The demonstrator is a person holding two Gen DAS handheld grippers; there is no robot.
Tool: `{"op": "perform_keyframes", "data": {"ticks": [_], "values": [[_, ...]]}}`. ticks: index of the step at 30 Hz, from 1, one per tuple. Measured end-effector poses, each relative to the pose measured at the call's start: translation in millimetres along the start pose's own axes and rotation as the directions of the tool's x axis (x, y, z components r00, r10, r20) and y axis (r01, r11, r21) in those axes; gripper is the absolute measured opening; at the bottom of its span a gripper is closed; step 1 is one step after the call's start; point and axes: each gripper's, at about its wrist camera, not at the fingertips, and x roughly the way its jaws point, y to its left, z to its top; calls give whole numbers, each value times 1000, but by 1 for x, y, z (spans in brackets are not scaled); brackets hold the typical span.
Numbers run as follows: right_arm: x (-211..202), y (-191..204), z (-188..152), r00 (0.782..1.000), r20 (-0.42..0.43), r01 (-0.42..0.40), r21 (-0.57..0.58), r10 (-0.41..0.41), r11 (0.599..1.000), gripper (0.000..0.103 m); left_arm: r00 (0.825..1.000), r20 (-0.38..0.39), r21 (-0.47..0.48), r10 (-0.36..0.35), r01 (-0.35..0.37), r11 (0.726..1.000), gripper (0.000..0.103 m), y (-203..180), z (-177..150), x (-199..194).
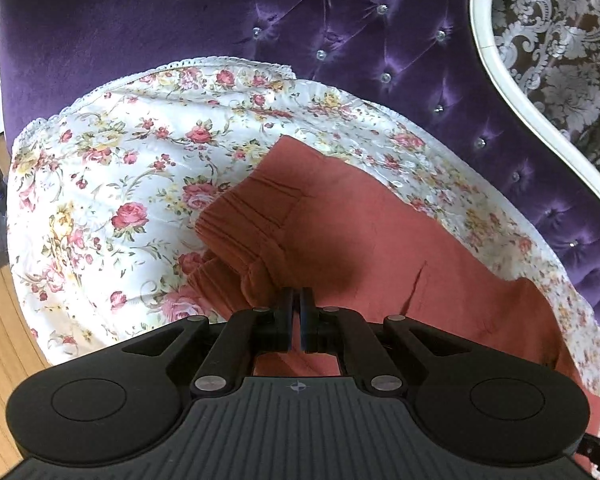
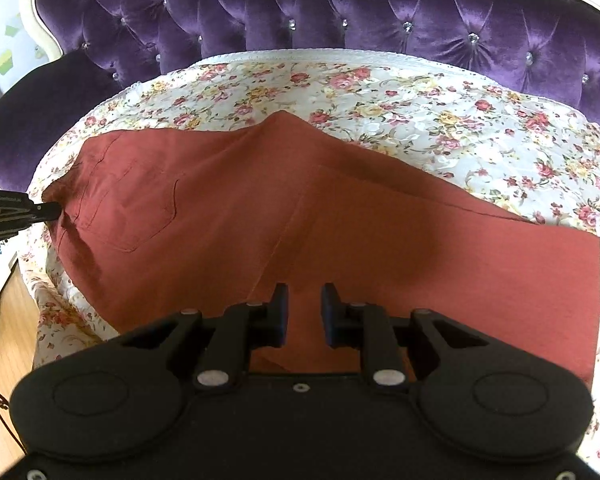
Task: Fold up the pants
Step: 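Grasp the trouser leg end with the left gripper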
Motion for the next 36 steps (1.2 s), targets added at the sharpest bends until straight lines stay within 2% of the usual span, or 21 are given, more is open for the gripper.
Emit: {"op": "perform_keyframes", "data": {"ticks": [3,11,16,19,22,31,36], "values": [[2,1,0,1000,-5,1,-2,-1,1000,30,1000,-7,3,4,-4,1000,3,0,-1,3],[5,5,3,1000,-11,-6,-7,5,1000,30,999,37,-18,-26,27,999,3,5,-5,-8],[7,8,3,1000,-14,-10,-13,10,1000,30,999,52,-1,-3,3,1000,4,3,6,-10],[7,9,3,1000,-13,-12,-13,12,1000,30,999,38,-38,-30,31,999,7,8,12,-6],[7,9,3,1000,-13,-12,-11,11,1000,30,998,11,-60,-62,62,996,21,12,17,0],[5,10,3,1000,-8,-17,-11,17,1000,30,998,-6,-93,-68,67,993,23,15,19,-2],[2,9,4,1000,-3,-26,-8,26,1000,30,999,5,-87,-35,35,996,24,15,20,-12]]}}
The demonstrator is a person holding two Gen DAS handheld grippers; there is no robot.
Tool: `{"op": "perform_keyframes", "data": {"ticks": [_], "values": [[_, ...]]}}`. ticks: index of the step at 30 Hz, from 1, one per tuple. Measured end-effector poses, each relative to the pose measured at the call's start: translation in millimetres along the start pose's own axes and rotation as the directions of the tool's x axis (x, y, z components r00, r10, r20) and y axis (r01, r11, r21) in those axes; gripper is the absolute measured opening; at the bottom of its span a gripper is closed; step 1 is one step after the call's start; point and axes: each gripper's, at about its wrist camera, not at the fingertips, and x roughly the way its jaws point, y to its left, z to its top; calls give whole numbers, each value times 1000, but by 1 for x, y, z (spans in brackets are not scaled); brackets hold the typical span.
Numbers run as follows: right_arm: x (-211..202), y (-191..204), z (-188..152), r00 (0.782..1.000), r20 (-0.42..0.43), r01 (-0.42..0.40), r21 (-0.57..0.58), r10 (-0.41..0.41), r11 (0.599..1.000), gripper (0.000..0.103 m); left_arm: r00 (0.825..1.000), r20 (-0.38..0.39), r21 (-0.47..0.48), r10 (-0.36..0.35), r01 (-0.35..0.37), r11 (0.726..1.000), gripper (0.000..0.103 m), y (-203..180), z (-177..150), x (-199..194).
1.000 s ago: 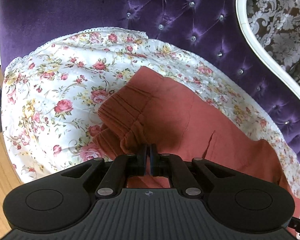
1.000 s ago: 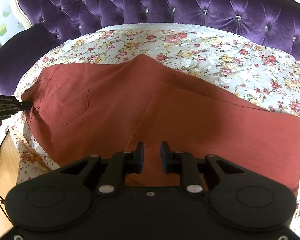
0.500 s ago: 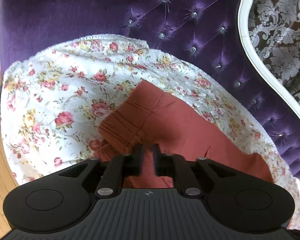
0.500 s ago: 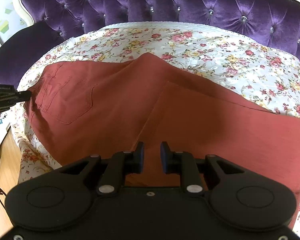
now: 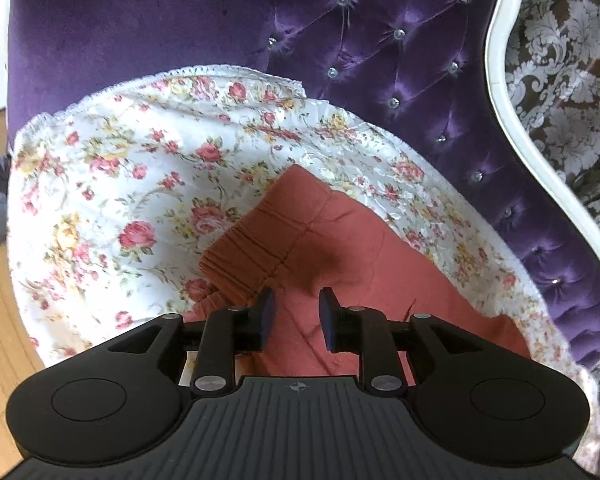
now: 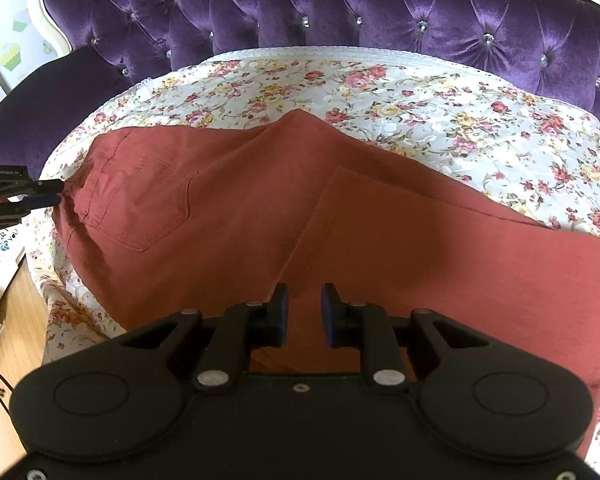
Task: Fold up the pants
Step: 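Grasp the trouser leg end with the left gripper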
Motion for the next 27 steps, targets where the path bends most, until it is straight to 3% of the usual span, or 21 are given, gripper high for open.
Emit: {"op": "perform_keyframes", "data": {"ticks": [6,8,15,23,27], "values": [[-7,-2,0,1000,16,-13,7,13,1000,30,1000,6,-10,7,-7,1000,25,5,-5,-4],[-9,-4,0,1000,20,-16,12,16,1000,30,999,2,-7,39,-39,999,36,8,-9,-3],[-8,-7,-1,1000,15,-21,21,21,1000,30,999,-28,-54,17,-19,998,43,18,-17,6],[-5,-3,-1,1000,11,-24,17,24,1000,30,1000,-29,-96,-8,6,995,62,24,-11,22],[-1,-1,-1,1000,3,-28,11,28,1000,30,999,-35,-53,4,-6,999,72,15,-5,30]]}}
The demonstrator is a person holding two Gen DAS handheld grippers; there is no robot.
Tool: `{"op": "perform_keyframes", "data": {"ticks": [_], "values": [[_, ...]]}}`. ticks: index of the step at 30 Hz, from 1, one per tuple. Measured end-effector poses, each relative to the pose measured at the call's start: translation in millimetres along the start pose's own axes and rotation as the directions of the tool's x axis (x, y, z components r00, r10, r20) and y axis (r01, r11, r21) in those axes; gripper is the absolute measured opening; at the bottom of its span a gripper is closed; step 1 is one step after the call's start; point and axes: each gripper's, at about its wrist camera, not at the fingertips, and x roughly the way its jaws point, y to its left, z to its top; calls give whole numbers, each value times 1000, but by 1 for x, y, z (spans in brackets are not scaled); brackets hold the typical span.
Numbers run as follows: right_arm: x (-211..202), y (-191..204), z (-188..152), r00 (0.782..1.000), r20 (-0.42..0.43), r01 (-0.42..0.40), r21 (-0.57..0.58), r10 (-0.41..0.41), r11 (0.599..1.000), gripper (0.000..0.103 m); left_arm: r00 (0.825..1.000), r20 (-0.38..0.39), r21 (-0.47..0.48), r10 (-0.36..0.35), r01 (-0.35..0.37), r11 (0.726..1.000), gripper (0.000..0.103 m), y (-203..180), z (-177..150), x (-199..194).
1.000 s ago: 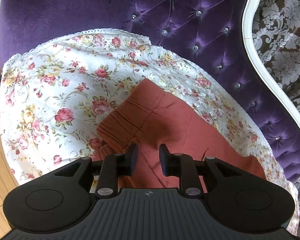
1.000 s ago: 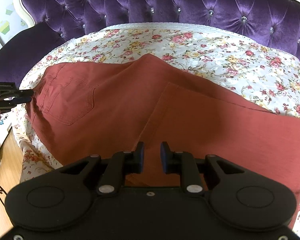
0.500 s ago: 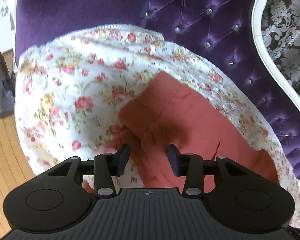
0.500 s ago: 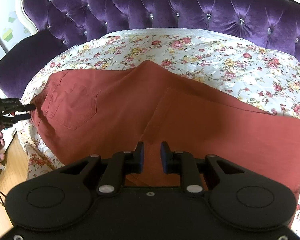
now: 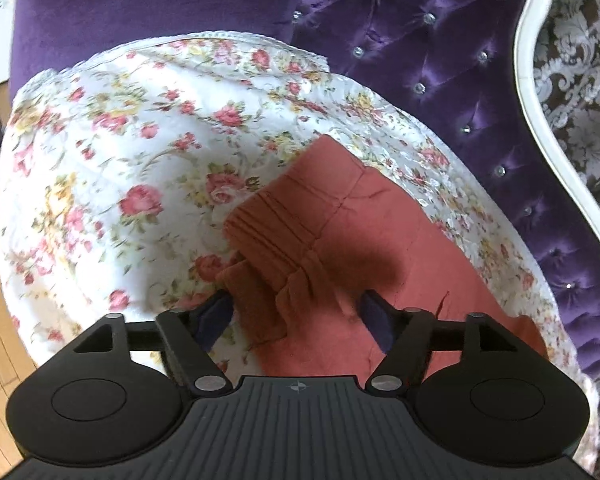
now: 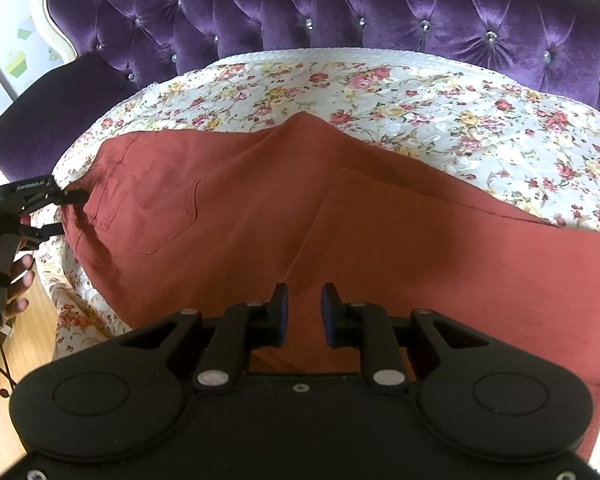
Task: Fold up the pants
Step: 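Grasp the trouser leg end with the left gripper, then lift the leg end with the left gripper and fold it over the trousers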
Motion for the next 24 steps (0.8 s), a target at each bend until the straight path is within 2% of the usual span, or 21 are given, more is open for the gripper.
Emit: {"op": "perform_keyframes", "data": {"ticks": [4,9,11,14,24], "values": [[0,2,-1,1000,-1,-5,0,5,1000,30,998,1,65,69,-69,996,72,-16,0,6],[-1,2,-3,1000,0,-6,2,6,1000,30,987,17,124,158,-159,980,54,-23,-4,5],[0,1,-3,1000,-1,-7,3,7,1000,30,987,20,126,158,-159,979,44,-23,-3,3],[0,0,-3,1000,-3,-7,7,7,1000,30,987,28,140,160,-163,977,36,-27,-3,1],[1,-12,-5,1000,-1,16,34,-16,999,30,962,154,283,225,-261,923,29,-69,-14,-18]]}}
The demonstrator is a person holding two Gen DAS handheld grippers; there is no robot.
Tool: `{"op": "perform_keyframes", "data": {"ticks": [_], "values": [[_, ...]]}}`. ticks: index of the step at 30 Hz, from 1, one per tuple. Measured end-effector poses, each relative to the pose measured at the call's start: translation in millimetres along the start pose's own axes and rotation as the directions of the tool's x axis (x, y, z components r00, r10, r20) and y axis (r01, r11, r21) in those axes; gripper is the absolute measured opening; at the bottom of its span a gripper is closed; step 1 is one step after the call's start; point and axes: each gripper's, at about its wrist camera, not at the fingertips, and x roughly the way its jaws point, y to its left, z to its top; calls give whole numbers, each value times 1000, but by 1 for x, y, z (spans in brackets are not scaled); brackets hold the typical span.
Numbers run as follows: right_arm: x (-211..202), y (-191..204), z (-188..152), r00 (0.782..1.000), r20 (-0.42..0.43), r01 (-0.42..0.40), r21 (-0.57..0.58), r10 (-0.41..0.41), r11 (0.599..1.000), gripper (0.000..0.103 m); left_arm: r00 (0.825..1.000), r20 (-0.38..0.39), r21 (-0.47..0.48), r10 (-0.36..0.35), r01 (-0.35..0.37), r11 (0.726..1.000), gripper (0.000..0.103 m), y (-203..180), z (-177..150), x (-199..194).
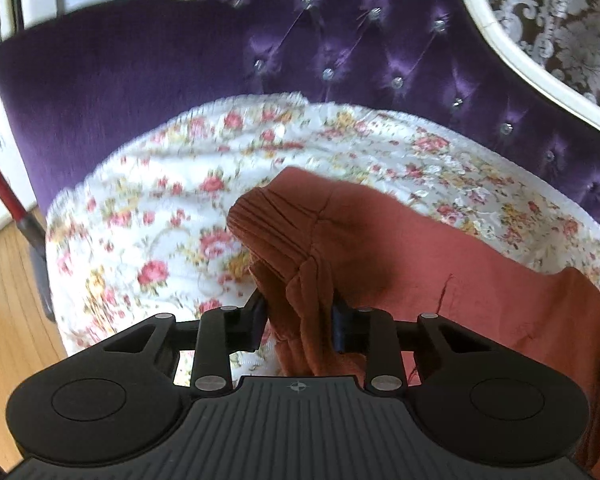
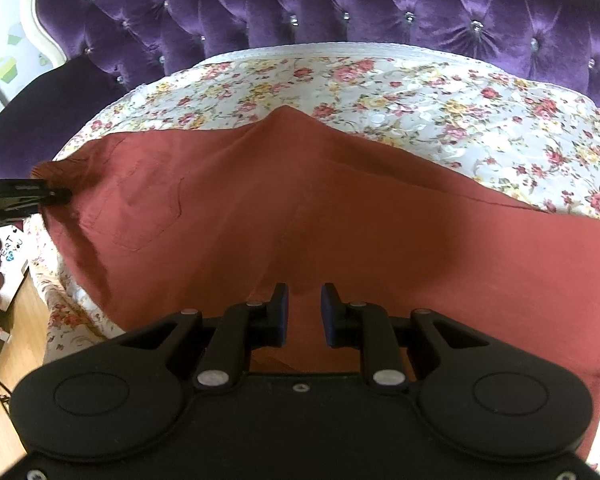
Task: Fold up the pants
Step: 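Lift the leg end with the left gripper and fold it over the trousers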
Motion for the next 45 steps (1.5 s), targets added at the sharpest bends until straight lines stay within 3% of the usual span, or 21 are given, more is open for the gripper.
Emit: {"op": "perform_keyframes", "data": {"ticks": [12,18,21,24,27,31,36,41,45], "values": [[7,-6,-1,999,31,-5,39,4,999,29,990,141,118,-16,-1,993,28,-43,6,-65],[32,14,-8,997,-16,-77,28,77,997,30,978,198,172,-67,32,985,24,-64,8,-99],[28,28,-12,999,-3,-44,-50,44,998,30,972,215,204,-96,51,978,23,-77,8,-112],[21,21,-12,993,-2,-120,-16,120,993,25,963,238,253,-123,61,966,22,-93,5,-126],[6,10,-15,993,39,-114,2,114,994,25,951,255,309,-175,92,947,22,-114,-1,-144],[-11,-14,-17,992,82,-103,50,98,993,25,929,279,406,-242,115,907,22,-155,-14,-165],[-29,-58,-24,993,116,-47,132,31,990,25,905,237,528,-354,186,829,22,-223,-46,-172],[-41,-108,-38,993,108,11,231,-37,973,26,896,90,614,-434,294,733,22,-291,-97,-147],[-49,-142,-54,992,94,54,298,-86,953,26,901,-42,647,-433,355,675,22,-332,-134,-119]]}}
